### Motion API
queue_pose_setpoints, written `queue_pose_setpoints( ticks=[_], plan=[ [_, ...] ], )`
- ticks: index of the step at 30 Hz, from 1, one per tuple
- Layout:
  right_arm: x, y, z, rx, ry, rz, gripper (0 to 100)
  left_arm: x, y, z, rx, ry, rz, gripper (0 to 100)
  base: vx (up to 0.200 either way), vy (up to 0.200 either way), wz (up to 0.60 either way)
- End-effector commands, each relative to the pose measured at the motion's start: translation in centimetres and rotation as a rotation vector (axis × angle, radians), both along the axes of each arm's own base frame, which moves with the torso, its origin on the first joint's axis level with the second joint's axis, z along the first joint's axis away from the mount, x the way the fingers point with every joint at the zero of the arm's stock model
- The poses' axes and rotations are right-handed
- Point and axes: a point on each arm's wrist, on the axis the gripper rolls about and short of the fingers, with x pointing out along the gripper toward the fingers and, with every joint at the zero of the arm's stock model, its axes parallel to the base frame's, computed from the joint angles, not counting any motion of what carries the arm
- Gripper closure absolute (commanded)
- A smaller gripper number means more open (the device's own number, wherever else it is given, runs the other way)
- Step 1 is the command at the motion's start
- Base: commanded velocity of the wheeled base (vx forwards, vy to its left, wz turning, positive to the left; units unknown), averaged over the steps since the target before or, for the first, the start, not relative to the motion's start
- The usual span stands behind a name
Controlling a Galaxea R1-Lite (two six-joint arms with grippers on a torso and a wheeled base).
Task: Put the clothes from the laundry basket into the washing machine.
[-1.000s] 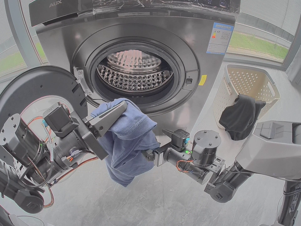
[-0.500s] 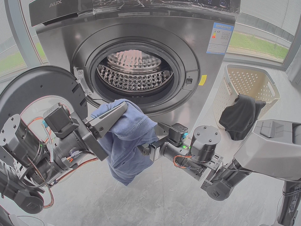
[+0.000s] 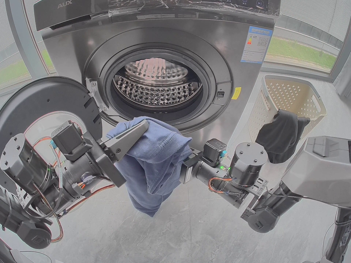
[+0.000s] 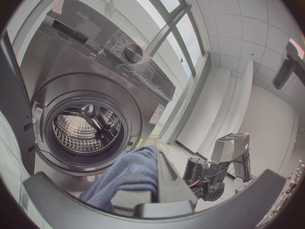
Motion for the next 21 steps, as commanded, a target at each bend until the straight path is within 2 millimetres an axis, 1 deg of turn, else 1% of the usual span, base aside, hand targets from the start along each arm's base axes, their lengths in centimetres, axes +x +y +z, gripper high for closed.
queue_pose_setpoints(
  ticks=[1,6,9,12,13,16,17,19,21],
  plan=[
    [-1.4,-2.2,2.6,0.026,-0.025,-0.019,100,0.1,0.0,-0.1,-0.002,0.01,0.0,100,0.0,0.0,0.0],
    [-2.3,-3.6,4.4,0.049,-0.049,-0.034,100,0.2,-0.1,-0.6,0.009,0.031,-0.002,100,0.0,0.0,0.0],
    [-2.7,-4.0,5.2,0.065,-0.063,-0.034,100,0.3,-0.2,-0.9,0.017,0.041,-0.01,100,0.0,0.0,0.0],
    [-3.0,-4.3,5.5,0.069,-0.068,-0.035,100,0.4,-0.2,-1.1,0.021,0.048,-0.01,100,0.0,0.0,0.0],
    [-3.0,-4.3,5.7,0.072,-0.071,-0.035,100,0.5,-0.3,-1.3,0.025,0.053,-0.01,0,0.0,0.0,0.0],
    [-3.3,-4.4,6.3,0.087,-0.083,-0.035,100,0.8,-0.4,-1.7,0.027,0.077,-0.01,0,0.0,0.0,0.0],
    [-3.4,-4.5,6.8,0.098,-0.095,-0.033,100,0.9,-0.5,-2.1,0.027,0.102,-0.011,0,0.0,0.0,0.0],
    [-3.5,-4.6,7.1,0.106,-0.102,-0.033,100,0.9,-0.5,-2.6,0.036,0.128,-0.009,0,0.0,0.0,0.0],
    [-3.7,-4.8,8.0,0.124,-0.121,-0.036,100,1.2,-0.8,-4.2,0.074,0.184,-0.008,0,0.0,0.0,0.0]
  ],
)
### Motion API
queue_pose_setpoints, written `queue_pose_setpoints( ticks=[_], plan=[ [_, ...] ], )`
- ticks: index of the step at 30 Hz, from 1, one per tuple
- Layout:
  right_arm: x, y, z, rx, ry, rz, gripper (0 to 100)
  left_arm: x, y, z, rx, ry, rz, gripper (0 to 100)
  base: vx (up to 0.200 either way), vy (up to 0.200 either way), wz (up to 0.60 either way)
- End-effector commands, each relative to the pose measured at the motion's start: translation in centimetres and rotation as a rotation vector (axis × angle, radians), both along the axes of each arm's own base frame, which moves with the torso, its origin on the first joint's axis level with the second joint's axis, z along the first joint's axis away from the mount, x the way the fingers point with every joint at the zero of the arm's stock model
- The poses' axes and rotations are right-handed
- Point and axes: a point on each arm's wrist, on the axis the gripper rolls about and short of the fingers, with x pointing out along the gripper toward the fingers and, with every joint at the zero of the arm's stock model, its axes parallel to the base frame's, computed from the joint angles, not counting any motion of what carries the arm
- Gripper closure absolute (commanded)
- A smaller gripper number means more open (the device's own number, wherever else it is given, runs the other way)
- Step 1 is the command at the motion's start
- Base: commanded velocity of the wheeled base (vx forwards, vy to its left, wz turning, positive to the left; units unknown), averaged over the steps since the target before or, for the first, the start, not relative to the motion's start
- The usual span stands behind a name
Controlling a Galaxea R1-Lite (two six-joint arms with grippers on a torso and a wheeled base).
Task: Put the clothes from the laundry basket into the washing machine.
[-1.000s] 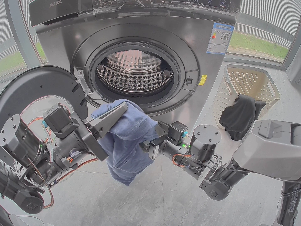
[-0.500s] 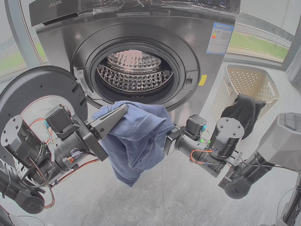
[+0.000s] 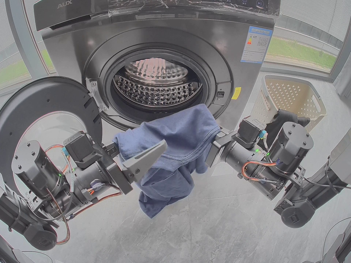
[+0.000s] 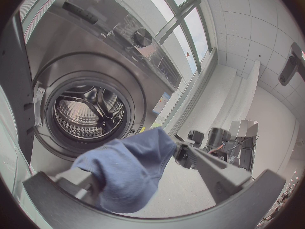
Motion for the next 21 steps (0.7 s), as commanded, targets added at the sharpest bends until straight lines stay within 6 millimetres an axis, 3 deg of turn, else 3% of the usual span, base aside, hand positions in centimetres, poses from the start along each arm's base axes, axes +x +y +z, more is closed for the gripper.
queue_pose_setpoints(
  ticks=[1,4,15,21],
  plan=[
    [-0.6,-0.6,2.0,0.042,-0.045,-0.003,100,0.5,-0.5,-2.6,0.061,0.09,0.001,0,0.0,0.0,0.0],
    [-0.6,-0.9,2.9,0.059,-0.065,-0.013,100,1.1,-0.8,-4.5,0.111,0.151,0.003,0,0.0,0.0,0.0],
    [0.2,-0.2,4.5,0.091,-0.097,-0.037,100,2.0,-1.6,-8.3,0.207,0.261,-0.021,0,0.0,0.0,0.0],
    [0.7,0.2,4.4,0.094,-0.096,-0.047,100,2.5,-2.1,-10.6,0.298,0.274,-0.023,0,0.0,0.0,0.0]
  ],
)
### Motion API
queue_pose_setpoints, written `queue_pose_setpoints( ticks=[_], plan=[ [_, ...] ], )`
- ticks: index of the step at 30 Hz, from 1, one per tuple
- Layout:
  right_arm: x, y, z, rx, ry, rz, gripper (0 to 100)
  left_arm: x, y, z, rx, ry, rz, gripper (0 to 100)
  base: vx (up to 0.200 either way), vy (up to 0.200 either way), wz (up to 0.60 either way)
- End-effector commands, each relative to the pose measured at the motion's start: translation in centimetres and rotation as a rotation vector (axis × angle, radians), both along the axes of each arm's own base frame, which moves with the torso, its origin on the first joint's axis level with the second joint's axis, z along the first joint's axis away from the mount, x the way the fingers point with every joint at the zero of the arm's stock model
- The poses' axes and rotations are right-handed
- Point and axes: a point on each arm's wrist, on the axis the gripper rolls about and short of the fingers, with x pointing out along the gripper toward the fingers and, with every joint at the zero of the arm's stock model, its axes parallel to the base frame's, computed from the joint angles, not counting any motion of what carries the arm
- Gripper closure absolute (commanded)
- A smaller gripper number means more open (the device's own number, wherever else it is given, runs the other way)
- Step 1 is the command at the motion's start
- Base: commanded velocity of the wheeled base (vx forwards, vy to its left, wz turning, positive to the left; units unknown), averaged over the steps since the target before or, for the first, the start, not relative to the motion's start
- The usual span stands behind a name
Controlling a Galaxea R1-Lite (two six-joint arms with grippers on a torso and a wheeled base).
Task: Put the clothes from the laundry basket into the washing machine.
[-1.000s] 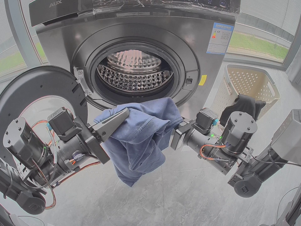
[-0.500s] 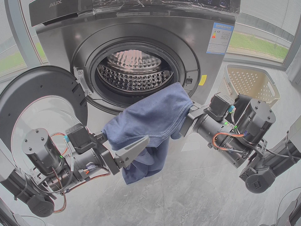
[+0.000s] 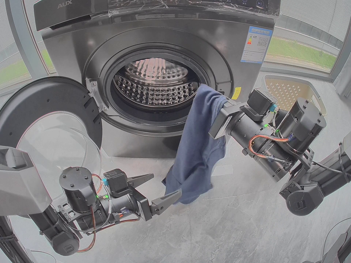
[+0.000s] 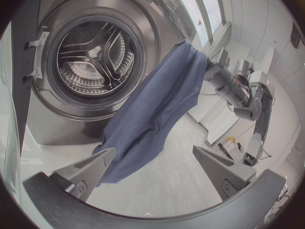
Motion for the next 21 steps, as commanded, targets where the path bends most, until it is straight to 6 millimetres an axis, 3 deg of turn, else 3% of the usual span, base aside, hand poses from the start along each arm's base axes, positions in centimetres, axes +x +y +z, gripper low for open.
queue_pose_setpoints(
  ticks=[1,7,21],
  plan=[
    [0.4,0.3,-0.1,0.006,0.004,-0.022,100,0.6,-0.6,-2.9,0.091,0.051,-0.012,0,0.0,0.0,0.0],
    [1.1,1.0,-0.4,0.007,0.01,-0.029,100,0.9,-1.1,-5.1,0.144,0.099,-0.031,0,0.0,0.0,0.0],
    [3.6,3.9,-0.3,0.02,0.012,-0.04,100,1.9,-3.0,-6.2,0.136,0.092,-0.084,0,0.0,0.0,0.0]
  ],
)
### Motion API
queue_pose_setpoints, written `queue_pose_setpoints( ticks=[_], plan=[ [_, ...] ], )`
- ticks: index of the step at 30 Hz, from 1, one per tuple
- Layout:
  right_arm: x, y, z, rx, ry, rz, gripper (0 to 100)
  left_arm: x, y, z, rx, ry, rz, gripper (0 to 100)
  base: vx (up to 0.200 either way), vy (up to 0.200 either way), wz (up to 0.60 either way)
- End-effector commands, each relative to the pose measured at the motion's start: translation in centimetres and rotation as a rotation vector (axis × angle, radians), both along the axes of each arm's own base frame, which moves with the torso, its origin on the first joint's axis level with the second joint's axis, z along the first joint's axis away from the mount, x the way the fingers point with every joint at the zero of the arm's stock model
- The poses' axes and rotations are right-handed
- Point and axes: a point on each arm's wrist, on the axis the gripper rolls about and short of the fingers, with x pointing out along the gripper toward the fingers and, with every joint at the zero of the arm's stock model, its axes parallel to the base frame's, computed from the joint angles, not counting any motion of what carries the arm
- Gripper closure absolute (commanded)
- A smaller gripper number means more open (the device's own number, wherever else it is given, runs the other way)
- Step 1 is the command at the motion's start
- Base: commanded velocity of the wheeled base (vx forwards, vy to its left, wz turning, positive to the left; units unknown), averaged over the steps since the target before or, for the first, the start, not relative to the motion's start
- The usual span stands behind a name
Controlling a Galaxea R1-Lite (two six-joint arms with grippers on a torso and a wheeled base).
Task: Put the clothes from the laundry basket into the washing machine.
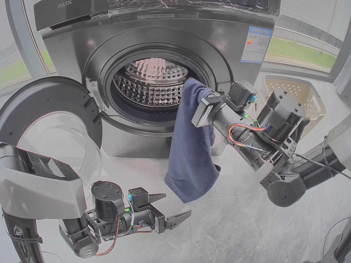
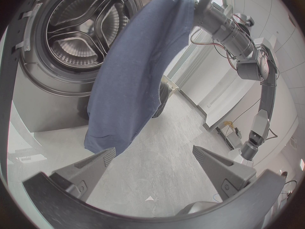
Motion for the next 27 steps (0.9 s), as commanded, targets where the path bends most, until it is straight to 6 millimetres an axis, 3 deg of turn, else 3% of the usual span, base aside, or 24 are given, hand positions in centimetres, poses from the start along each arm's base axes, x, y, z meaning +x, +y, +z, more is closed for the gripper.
queue_pose_setpoints(
  ticks=[1,9,22,27],
  plan=[
    [1.3,1.4,-0.7,-0.003,0.013,-0.006,100,0.8,-1.0,-0.7,-0.003,-0.003,-0.011,0,0.0,0.0,0.0],
    [2.4,3.2,-0.7,0.022,0.004,0.009,100,2.3,-3.0,-1.2,-0.036,-0.035,-0.021,0,0.0,0.0,0.0],
    [1.7,4.0,-1.0,0.042,0.023,0.023,100,5.7,-6.2,-2.8,-0.087,-0.096,0.012,0,0.0,0.0,0.0],
    [1.6,3.9,-0.9,0.047,0.02,0.025,100,8.0,-7.6,-3.5,-0.116,-0.148,0.094,0,0.0,0.0,0.0]
  ],
)
